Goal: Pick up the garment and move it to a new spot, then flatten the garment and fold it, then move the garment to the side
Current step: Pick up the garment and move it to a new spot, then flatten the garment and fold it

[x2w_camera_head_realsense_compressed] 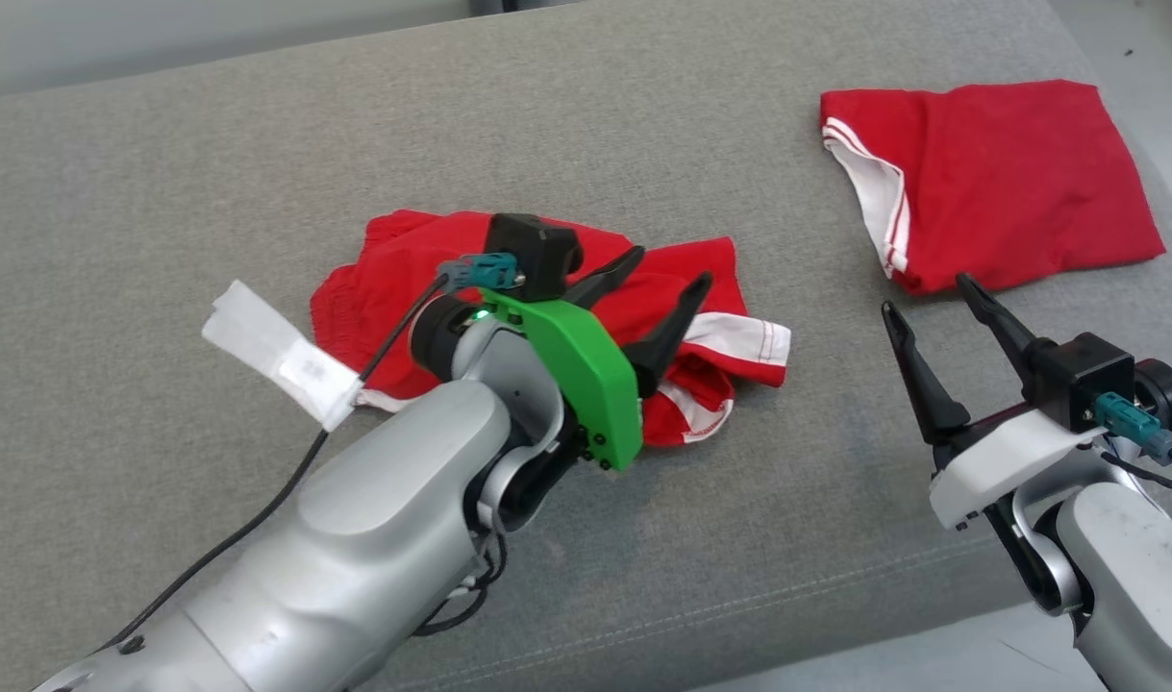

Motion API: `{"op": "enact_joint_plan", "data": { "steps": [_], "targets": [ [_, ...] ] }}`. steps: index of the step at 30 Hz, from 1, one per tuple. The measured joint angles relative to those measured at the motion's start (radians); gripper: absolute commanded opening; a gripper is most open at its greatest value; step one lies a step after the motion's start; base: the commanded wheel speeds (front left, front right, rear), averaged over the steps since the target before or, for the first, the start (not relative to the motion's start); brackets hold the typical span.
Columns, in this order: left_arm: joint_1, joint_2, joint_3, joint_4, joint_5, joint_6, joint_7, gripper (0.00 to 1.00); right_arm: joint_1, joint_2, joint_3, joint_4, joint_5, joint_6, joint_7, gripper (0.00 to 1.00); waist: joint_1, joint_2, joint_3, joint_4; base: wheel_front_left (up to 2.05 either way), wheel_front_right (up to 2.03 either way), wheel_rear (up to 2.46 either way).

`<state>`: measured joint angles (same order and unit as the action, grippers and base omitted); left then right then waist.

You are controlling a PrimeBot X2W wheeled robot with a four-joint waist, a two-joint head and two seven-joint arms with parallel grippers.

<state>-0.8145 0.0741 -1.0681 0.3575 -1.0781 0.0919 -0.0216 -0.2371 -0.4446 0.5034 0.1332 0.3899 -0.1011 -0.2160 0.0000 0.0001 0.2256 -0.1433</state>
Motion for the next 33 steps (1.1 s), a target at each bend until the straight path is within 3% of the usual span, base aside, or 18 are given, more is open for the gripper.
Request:
{"op": "enact_joint_plan", "data": {
  "steps": [10,16,26,33],
  "targets": [
    [0.133,0.153,0.046,0.058,-0.018,0.014,-0.036,1.00,0.033,0.000,0.052,0.006,0.041,0.049,0.064,1.00,0.0000,0.0000,-0.033,0.132,0.00,0.00,0.00],
    [0.174,0.193,0.098,0.064,-0.054,0.015,-0.056,1.00,0.033,0.000,0.057,0.003,0.041,0.057,0.082,1.00,0.0000,0.0000,-0.027,0.184,0.00,0.00,0.00],
    [0.200,0.255,0.135,0.075,-0.081,0.015,-0.077,1.00,0.033,0.000,0.057,0.018,0.045,0.057,0.103,1.00,0.0000,-0.0001,-0.007,0.167,0.00,0.00,0.00],
    [0.200,0.258,0.132,0.069,-0.081,0.015,-0.077,1.00,0.043,0.000,0.048,0.042,0.072,0.057,0.119,1.00,0.0000,0.0000,0.006,0.153,0.00,0.00,0.00]
  ]
}}
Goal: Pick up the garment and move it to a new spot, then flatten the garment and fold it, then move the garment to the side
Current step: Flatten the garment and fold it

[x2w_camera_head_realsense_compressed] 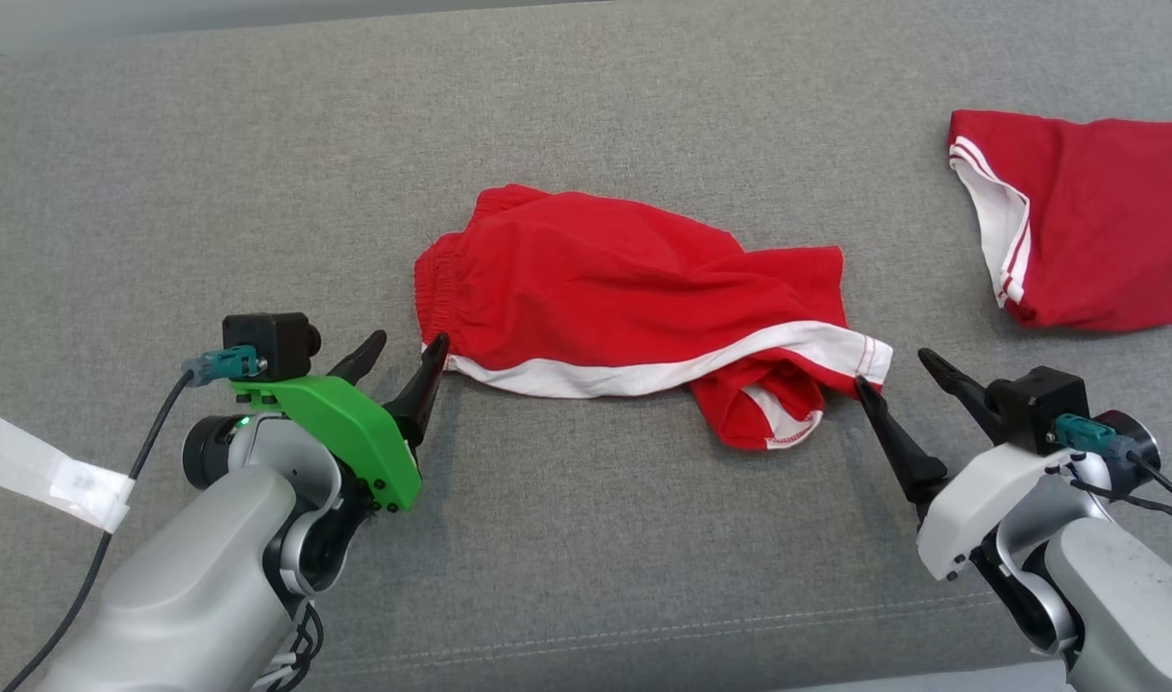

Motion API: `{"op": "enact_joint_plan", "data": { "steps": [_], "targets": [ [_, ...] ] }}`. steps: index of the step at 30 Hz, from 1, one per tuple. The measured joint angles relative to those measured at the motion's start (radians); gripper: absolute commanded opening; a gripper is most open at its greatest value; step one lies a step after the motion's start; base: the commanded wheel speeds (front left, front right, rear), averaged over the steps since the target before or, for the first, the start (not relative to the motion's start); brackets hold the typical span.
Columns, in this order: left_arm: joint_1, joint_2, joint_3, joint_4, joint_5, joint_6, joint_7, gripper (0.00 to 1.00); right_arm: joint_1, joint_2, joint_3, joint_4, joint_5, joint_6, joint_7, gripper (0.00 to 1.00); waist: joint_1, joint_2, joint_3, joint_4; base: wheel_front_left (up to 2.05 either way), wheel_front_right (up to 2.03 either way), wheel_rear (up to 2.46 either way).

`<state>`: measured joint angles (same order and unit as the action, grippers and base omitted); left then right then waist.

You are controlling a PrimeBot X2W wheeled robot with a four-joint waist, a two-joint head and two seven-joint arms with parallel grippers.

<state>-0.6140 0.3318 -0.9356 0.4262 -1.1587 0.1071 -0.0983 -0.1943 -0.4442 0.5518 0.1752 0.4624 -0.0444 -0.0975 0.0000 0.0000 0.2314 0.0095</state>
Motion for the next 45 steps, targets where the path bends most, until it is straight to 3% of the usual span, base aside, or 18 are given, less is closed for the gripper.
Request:
{"op": "enact_joint_plan", "data": {
  "steps": [14,26,45],
  "targets": [
    [0.000,0.016,-0.012,-0.018,-0.001,-0.003,0.021,1.00,-0.003,0.033,0.009,0.026,0.023,0.018,0.011,1.00,0.0000,0.0000,0.015,0.016,0.00,0.00,0.00],
    [0.000,0.059,-0.063,-0.035,0.009,-0.104,0.059,1.00,-0.030,0.035,0.014,0.037,0.023,0.027,0.011,1.00,0.0000,0.0000,0.036,0.024,0.00,0.00,0.00],
    [-0.054,0.056,-0.074,0.017,0.037,-0.178,0.076,1.00,-0.075,0.039,0.021,0.052,0.019,0.036,0.010,1.00,0.0000,0.0000,0.093,0.003,0.00,0.00,0.00]
  ]
}}
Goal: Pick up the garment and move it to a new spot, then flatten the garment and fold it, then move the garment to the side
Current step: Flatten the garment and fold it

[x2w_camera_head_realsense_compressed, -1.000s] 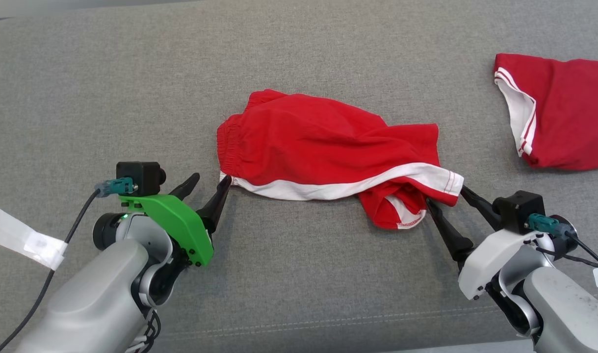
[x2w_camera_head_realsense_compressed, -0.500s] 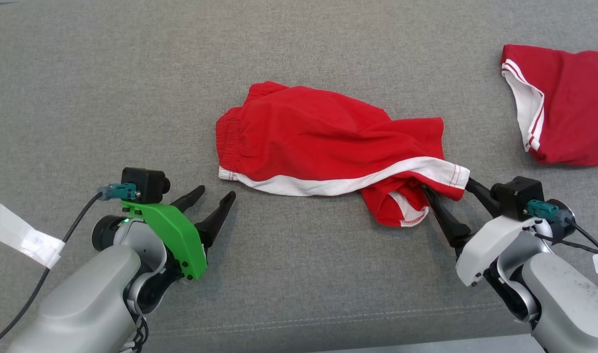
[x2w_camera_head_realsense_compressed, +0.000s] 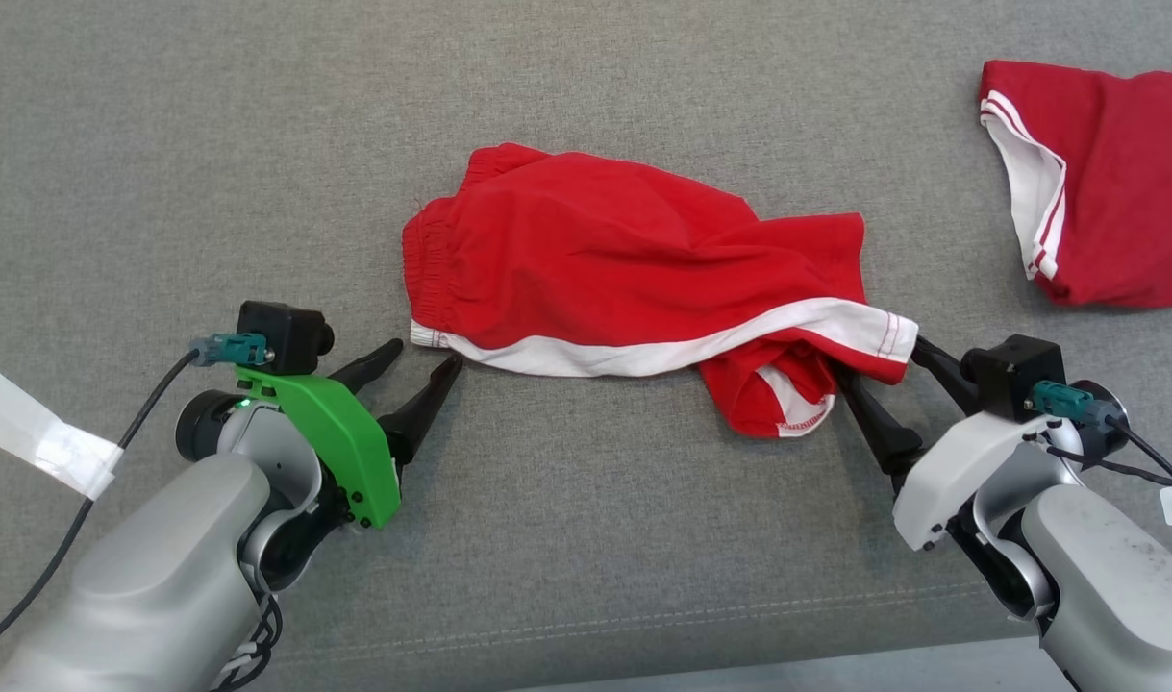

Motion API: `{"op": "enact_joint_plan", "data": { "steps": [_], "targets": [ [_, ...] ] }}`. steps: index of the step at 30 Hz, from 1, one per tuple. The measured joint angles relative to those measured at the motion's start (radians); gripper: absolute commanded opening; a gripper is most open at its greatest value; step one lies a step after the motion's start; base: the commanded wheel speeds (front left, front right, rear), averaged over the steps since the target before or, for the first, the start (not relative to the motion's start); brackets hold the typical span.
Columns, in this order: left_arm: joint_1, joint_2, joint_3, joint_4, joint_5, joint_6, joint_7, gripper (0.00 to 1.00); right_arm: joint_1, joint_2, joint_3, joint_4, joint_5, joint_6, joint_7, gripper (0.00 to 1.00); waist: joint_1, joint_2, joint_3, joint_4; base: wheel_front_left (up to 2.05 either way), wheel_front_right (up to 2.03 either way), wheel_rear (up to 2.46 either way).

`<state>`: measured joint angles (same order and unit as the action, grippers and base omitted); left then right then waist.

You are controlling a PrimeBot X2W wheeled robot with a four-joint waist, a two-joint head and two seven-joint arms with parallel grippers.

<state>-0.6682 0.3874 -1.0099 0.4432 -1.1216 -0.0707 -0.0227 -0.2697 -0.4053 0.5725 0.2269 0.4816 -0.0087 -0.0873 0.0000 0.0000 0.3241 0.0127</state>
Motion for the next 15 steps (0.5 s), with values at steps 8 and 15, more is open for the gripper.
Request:
{"op": "enact_joint_plan", "data": {
  "steps": [8,15],
  "targets": [
    [-0.019,-0.002,-0.001,0.030,0.009,-0.010,-0.004,1.00,-0.009,0.004,0.003,0.015,-0.005,0.009,-0.005,1.00,0.0000,0.0000,-0.002,-0.004,0.00,0.00,0.00],
    [-0.024,-0.017,-0.002,0.037,0.008,-0.025,-0.005,1.00,-0.009,0.011,0.008,0.025,-0.006,0.010,-0.006,1.00,0.0000,0.0000,-0.006,-0.007,0.00,0.00,0.00]
  ]
}}
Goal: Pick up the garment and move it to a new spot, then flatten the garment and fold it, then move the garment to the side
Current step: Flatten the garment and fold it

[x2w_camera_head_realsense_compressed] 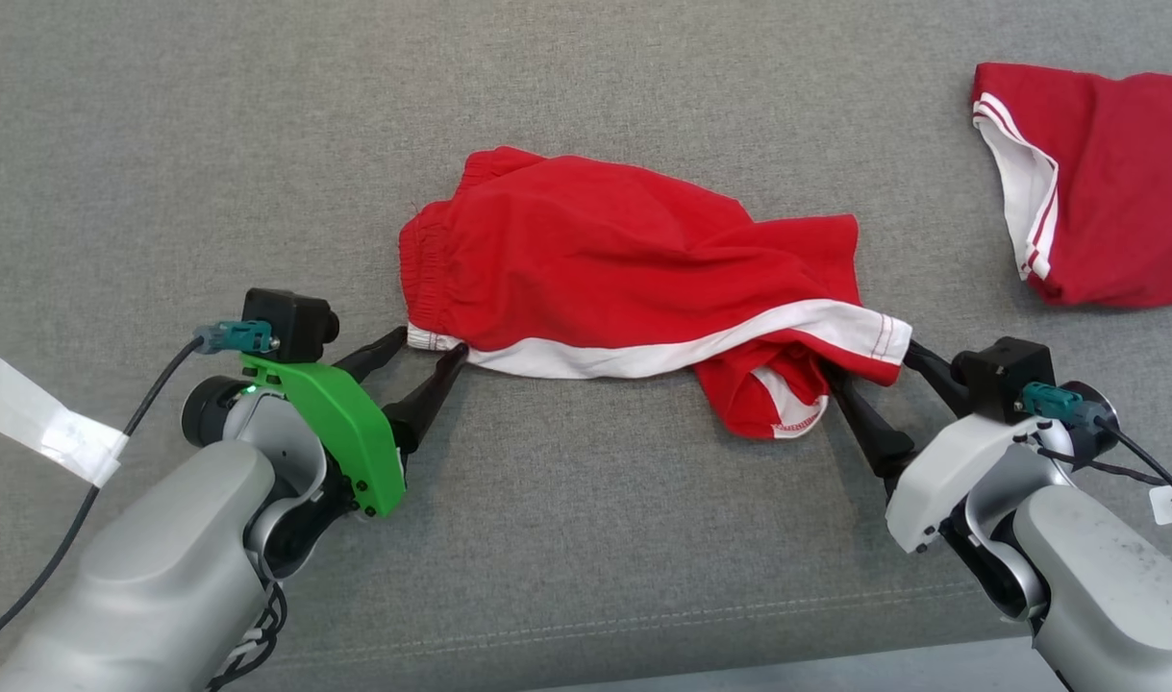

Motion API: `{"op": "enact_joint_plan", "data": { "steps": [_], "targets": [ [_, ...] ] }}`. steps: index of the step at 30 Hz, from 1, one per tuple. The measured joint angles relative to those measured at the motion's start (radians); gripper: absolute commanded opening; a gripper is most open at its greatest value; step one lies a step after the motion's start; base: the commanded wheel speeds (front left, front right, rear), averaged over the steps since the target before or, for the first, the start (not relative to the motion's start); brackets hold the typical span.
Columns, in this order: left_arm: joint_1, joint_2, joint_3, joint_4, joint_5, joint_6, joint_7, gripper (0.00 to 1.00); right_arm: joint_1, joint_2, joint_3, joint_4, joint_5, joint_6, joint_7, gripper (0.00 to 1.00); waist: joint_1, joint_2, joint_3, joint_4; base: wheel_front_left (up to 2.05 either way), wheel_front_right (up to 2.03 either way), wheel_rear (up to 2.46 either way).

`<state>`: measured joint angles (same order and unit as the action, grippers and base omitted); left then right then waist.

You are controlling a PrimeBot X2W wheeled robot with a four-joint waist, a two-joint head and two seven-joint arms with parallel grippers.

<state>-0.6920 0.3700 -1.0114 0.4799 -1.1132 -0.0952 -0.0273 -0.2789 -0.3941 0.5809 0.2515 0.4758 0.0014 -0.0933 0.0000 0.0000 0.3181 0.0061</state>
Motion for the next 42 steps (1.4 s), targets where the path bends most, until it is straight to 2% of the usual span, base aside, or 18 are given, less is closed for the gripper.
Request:
{"op": "enact_joint_plan", "data": {
  "steps": [8,9,10,11,12,16,17,18,19,20,22,23,32,35,42],
  "targets": [
    [-0.007,-0.011,-0.004,0.011,-0.001,-0.010,-0.009,1.00,0.000,0.002,0.002,0.012,0.000,0.002,-0.002,1.00,0.0000,0.0000,-0.003,-0.007,0.00,0.00,0.00],
    [-0.007,-0.012,-0.004,0.013,-0.002,-0.010,-0.009,0.88,-0.001,0.002,0.002,0.012,0.000,0.002,-0.003,1.00,0.0000,0.0000,-0.003,-0.008,0.00,0.00,0.00],
    [-0.007,-0.012,-0.006,0.015,-0.002,-0.010,-0.009,0.63,-0.001,0.003,0.002,0.013,0.000,0.002,-0.003,1.00,0.0000,0.0000,-0.002,-0.009,0.00,0.00,0.00],
    [-0.007,-0.012,-0.007,0.017,-0.002,-0.010,-0.009,0.47,-0.001,0.003,0.002,0.014,0.000,0.002,-0.003,1.00,0.0000,0.0000,-0.002,-0.009,0.00,0.00,0.00],
    [-0.007,-0.014,-0.008,0.019,-0.003,-0.011,-0.009,0.38,-0.001,0.003,0.002,0.014,0.000,0.002,-0.003,1.00,0.0000,0.0000,-0.002,-0.010,0.00,0.00,0.00],
    [-0.007,-0.016,-0.017,0.023,-0.009,-0.012,0.002,0.30,-0.005,0.004,0.002,0.016,0.000,0.002,-0.003,1.00,0.0000,0.0000,0.000,-0.010,0.00,0.00,0.00],
    [-0.007,-0.016,-0.019,0.024,-0.011,-0.012,0.002,0.25,-0.008,0.005,0.002,0.017,0.000,0.002,-0.003,1.00,0.0000,0.0000,0.000,-0.009,0.00,0.00,0.00],
    [-0.007,-0.016,-0.022,0.023,-0.011,-0.017,0.006,0.15,-0.010,0.005,0.002,0.018,0.000,0.002,-0.003,1.00,0.0000,0.0000,0.000,-0.009,0.00,0.00,0.00],
    [-0.008,-0.016,-0.023,0.023,-0.011,-0.019,0.011,0.00,-0.012,0.006,0.002,0.019,0.000,0.002,-0.005,0.78,0.0000,0.0000,0.001,-0.008,0.00,0.00,0.00],
    [-0.008,-0.017,-0.024,0.023,-0.017,-0.020,0.014,0.00,-0.015,0.006,0.002,0.020,0.000,0.007,-0.008,0.47,0.0000,0.0000,0.001,-0.007,0.00,0.00,0.00],
    [-0.008,-0.020,-0.025,0.021,-0.024,-0.020,0.018,0.00,-0.020,0.007,0.002,0.020,0.000,0.010,-0.012,0.07,0.0000,0.0000,0.000,-0.005,0.00,0.00,0.00],
    [-0.008,-0.021,-0.026,0.019,-0.035,-0.020,0.023,0.00,-0.020,0.007,0.002,0.020,0.000,0.010,-0.012,0.00,0.0000,0.0000,0.000,-0.003,0.00,0.00,0.00],
    [-0.008,-0.010,0.000,-0.025,-0.086,-0.029,0.035,0.00,-0.020,-0.001,-0.001,0.030,0.008,0.025,-0.012,0.00,0.0000,0.0000,-0.007,0.007,0.00,0.00,0.00],
    [-0.018,0.014,0.036,-0.038,-0.122,-0.029,0.034,0.00,-0.021,-0.005,-0.005,0.029,0.010,0.025,-0.012,0.00,0.0000,0.0000,-0.008,0.009,0.00,0.00,0.00],
    [-0.031,0.075,0.098,-0.073,-0.196,-0.029,0.035,0.00,-0.048,-0.010,-0.026,0.007,0.051,0.063,-0.012,0.00,0.0000,0.0000,-0.026,-0.002,0.00,0.00,0.00]
  ]
}}
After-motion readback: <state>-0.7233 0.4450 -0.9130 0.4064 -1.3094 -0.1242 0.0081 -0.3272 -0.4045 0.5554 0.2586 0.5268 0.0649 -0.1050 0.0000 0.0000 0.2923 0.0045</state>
